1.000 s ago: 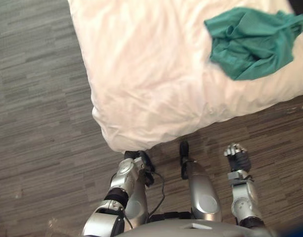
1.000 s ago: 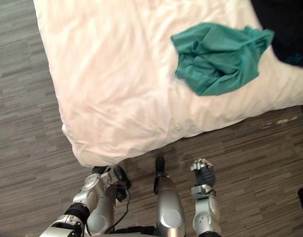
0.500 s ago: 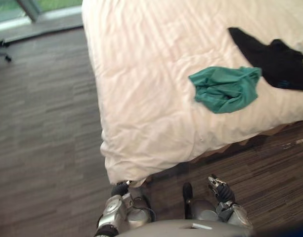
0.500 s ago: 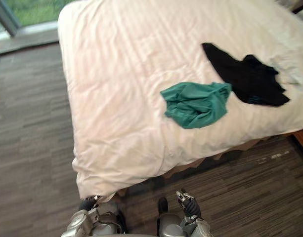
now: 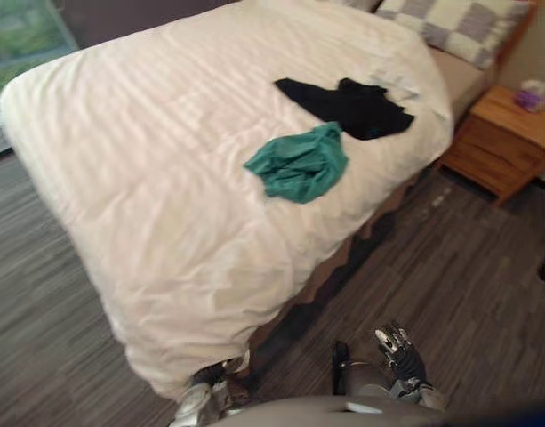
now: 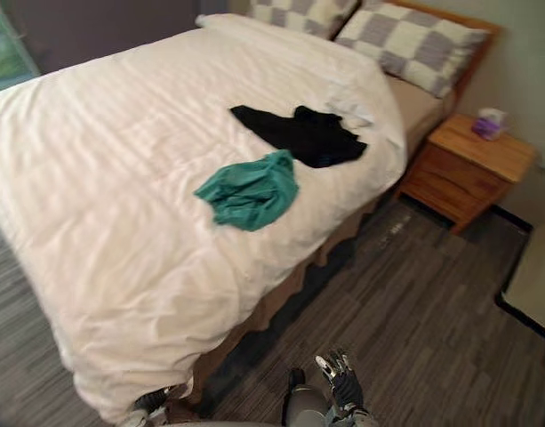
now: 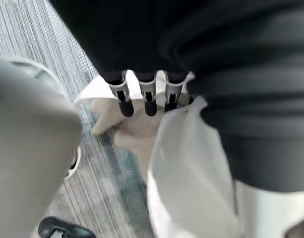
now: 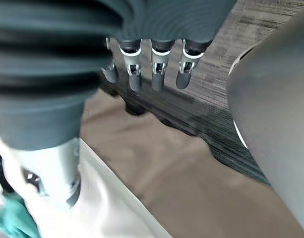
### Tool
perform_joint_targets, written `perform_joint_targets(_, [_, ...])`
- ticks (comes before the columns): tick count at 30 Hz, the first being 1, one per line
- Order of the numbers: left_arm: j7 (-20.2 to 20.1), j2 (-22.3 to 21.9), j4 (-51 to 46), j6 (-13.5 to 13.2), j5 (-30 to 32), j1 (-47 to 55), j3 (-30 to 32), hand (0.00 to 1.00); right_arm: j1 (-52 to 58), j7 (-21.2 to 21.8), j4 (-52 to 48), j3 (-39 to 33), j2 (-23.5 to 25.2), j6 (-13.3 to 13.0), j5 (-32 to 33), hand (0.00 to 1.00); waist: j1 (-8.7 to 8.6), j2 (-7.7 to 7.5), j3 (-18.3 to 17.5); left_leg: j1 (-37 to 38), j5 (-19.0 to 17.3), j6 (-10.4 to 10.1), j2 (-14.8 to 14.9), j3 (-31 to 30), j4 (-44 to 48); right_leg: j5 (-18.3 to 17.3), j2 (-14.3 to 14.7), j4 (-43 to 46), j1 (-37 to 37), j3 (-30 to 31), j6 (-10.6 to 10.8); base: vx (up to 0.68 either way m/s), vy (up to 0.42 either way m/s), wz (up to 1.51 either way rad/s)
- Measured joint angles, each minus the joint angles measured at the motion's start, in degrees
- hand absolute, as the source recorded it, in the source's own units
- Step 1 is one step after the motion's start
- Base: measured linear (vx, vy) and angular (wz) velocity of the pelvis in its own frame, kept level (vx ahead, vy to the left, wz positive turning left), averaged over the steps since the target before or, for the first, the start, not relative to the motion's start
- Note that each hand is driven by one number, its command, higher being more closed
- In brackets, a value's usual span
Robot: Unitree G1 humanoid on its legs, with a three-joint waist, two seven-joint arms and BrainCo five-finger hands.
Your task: Tidy the bed and pick cloth on bed and put in laundry
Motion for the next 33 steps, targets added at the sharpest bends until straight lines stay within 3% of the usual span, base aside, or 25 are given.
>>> perform_joint_targets(2, [0.01,0.14,-0.01,0.0,-0.01,-0.55,-0.03,0.0,-0.47,-0.98,0.84,0.04,-0.25,0.34,-0.67,0.0,0.5,-0.66,0.38,1.42,-1.7,0.94,-0.93,-1.55,-2.4,-0.71,1.43,-1.31,0.3,1.55,-0.38,-0.1,-0.055,-0.69])
perform_joint_targets(3, [0.06,0.39,-0.02,-0.05,-0.04,0.2,-0.01,0.0,-1.72,-1.46,2.4,0.04,-0.13,1.1,-1.31,0.0,1.83,-0.77,0.36,3.74,-2.61,0.95,-3.28,-3.21,-7.47,-3.29,1.8,-2.73,0.79,-0.54,-0.9,-0.15,0.023,-0.96])
perform_joint_targets(4, [0.08,0.25,-0.01,-0.03,0.03,-0.13,-0.07,0.0,-1.84,-1.46,2.67,-0.24,-0.35,1.11,-1.76,0.0,1.99,1.15,0.16,3.85,-2.51,1.56,-2.73,-3.48,-8.24,-3.36,1.74,-1.86,0.66,-1.42,-0.98,-0.16,0.043,-1.19])
perform_joint_targets(5, [0.1,0.41,-0.17,-0.16,-0.06,-0.12,-0.1,0.0,-2.38,-1.54,2.93,0.02,-1.79,1.29,-2.86,0.0,1.93,0.73,0.3,4.26,-1.12,2.49,-2.75,-2.04,-8.2,-6.49,-0.73,8.87,-1.59,-5.17,-2.91,-0.03,-0.021,-0.81])
perform_joint_targets(6, [0.46,0.79,-0.12,-0.15,-0.05,-0.38,-0.22,0.0,-2.04,-1.5,2.92,0.13,-1.86,1.35,-3.26,0.0,1.17,-1.13,0.37,5.27,-0.86,1.44,-4.3,-0.57,-7.93,-9.44,-3.51,14.06,-0.79,-6.25,-3.55,-0.02,-0.029,-0.91])
perform_joint_targets(7, [0.87,1.14,-0.05,-0.16,0.0,-0.58,-0.39,0.0,-1.24,-1.55,3.3,0.17,-1.64,1.54,-3.25,0.0,1.32,-1.83,0.29,5.74,-1.05,1.12,-5.56,0.28,-7.73,-11.25,-3.31,11.98,0.16,-5.92,-1.38,0.02,-0.009,-0.97])
perform_joint_targets(9, [1.25,0.93,2.6,0.49,0.01,-1.19,-0.82,0.0,-1.63,-1.55,3.01,0.12,-2.31,1.94,-3.11,0.0,0.55,-0.01,0.09,5.8,-0.32,1.67,-4.73,1.3,-7.11,-7.92,0.49,7.17,0.66,-2.93,-1.01,0.01,0.018,-1.12])
perform_joint_targets(11, [1.31,1.09,2.5,1.44,-0.05,-1.12,-1.61,0.0,-2.64,-1.5,2.68,-0.2,-3.12,2.18,-3.19,0.0,-0.28,1.31,0.52,5.03,0.6,2.66,-3.54,2.29,-5.92,-6.95,1.42,1.67,1.15,-4.46,-1.47,0.04,-0.027,-1.02])
perform_joint_targets(12, [1.31,1.24,2.46,1.42,-0.04,-1.19,-2.37,0.0,-2.63,-1.5,2.58,-0.22,-3.09,2.22,-3.19,0.0,-0.39,1.48,0.62,5.14,0.61,2.63,-3.56,2.52,-5.93,-6.39,1.59,0.74,1.36,-5.2,-1.44,0.03,0.002,-0.72])
perform_joint_targets(14, [1.29,1.53,2.38,1.37,0.12,-0.9,-4.13,0.0,-2.44,-0.94,2.92,-0.27,-3.13,3.17,-3.14,0.0,-0.7,1.55,0.54,5.39,1.33,1.41,-2.23,3.49,-5.08,-1.48,4.22,-7.18,4.11,-4.56,-1.77,0.0,-0.002,-0.52])
perform_joint_targets(19, [2.85,1.42,1.15,0.83,4.44,-1.08,-5.86,0.0,-2.48,-0.66,2.73,0.08,-3.42,4.93,-3.23,0.0,-0.76,1.93,0.59,3.72,1.79,0.65,0.5,3.32,1.79,3.59,7.15,-18.89,10.03,-2.61,-2.63,0.04,-0.052,-0.42])
perform_joint_targets(21, [3.36,1.38,0.43,0.84,4.48,-0.98,-6.09,0.0,-2.49,-1.29,2.61,1.19,-4.14,6.01,-3.29,0.0,-0.61,1.72,0.47,1.34,2.18,1.3,2.33,2.3,9.77,4.84,7.41,-20.18,10.92,0.39,-3.24,0.1,-0.031,-0.55])
perform_joint_targets(22, [3.35,1.31,-0.25,0.84,4.5,-0.82,-5.82,0.0,-2.58,-2.08,2.28,2.5,-4.86,6.79,-3.96,0.0,0.08,1.76,0.55,-1.22,3.79,3.75,2.65,-1.47,15.95,5.09,7.29,-19.96,11.0,3.02,-3.66,0.11,-0.002,-0.8])
perform_joint_targets(23, [3.32,0.87,-0.35,0.65,4.54,-0.8,-5.11,0.0,-2.76,-2.4,2.62,3.08,-5.31,7.32,-4.9,0.0,0.78,1.38,0.89,-2.51,1.94,4.07,0.92,-6.5,16.88,5.18,7.05,-19.89,10.98,5.47,-3.78,0.12,0.012,-1.12])
perform_joint_targets(25, [3.3,0.37,-0.57,-0.41,4.45,-0.8,-4.59,0.0,-4.34,-3.05,4.69,3.81,-6.13,8.93,-5.51,0.0,2.35,2.13,0.95,-3.92,-3.06,4.07,-3.72,-14.77,13.81,5.21,6.95,-20.3,11.35,11.14,-3.77,0.11,0.09,-1.27])
perform_joint_targets(27, [3.29,0.43,-0.46,-1.3,4.53,-0.68,-4.95,0.0,-4.6,-3.04,4.7,4.5,-6.24,9.12,-5.48,0.0,2.2,2.29,0.96,-4.46,-3.9,3.82,-4.81,-16.52,9.43,5.24,6.95,-20.47,12.05,13.29,-3.58,0.04,0.145,-0.97])
perform_joint_targets(29, [3.21,0.04,-0.47,-2.16,5.95,-0.57,-5.81,0.0,-4.59,-3.05,4.43,4.61,-6.75,9.12,-5.43,0.0,1.33,3.49,0.61,-6.01,-1.19,3.51,-3.39,-17.06,1.65,4.96,8.37,-20.71,11.92,12.66,-3.01,-0.07,0.124,-0.47])
perform_joint_targets(30, [2.99,-0.01,-0.47,-2.61,6.88,-0.69,-6.48,0.0,-4.91,-3.18,4.62,4.68,-6.87,9.13,-5.52,0.0,1.02,3.59,0.69,-6.67,-0.73,2.11,-2.15,-17.07,1.26,5.03,8.95,-20.74,12.02,12.44,-2.73,-0.05,0.075,-0.13])
perform_joint_targets(31, [3.38,0.39,2.19,-4.18,7.67,-2.35,-9.6,0.0,-6.87,-4.21,8.39,4.82,-4.15,9.42,-5.45,0.0,2.2,2.62,-0.23,0.15,1.34,0.5,-3.22,-18.89,-6.94,3.37,8.51,-20.83,14.79,4.13,-1.52,-0.03,0.031,-0.07])
perform_joint_targets(33, [3.39,0.41,2.19,-4.18,7.67,-2.35,-9.61,0.0,-6.87,-4.21,8.39,4.82,-4.15,9.42,-5.44,0.0,2.2,2.61,-0.23,0.12,1.44,0.65,-3.21,-18.9,-6.97,3.25,8.51,-20.83,14.78,4.13,-1.39,0.0,0.0,0.0])
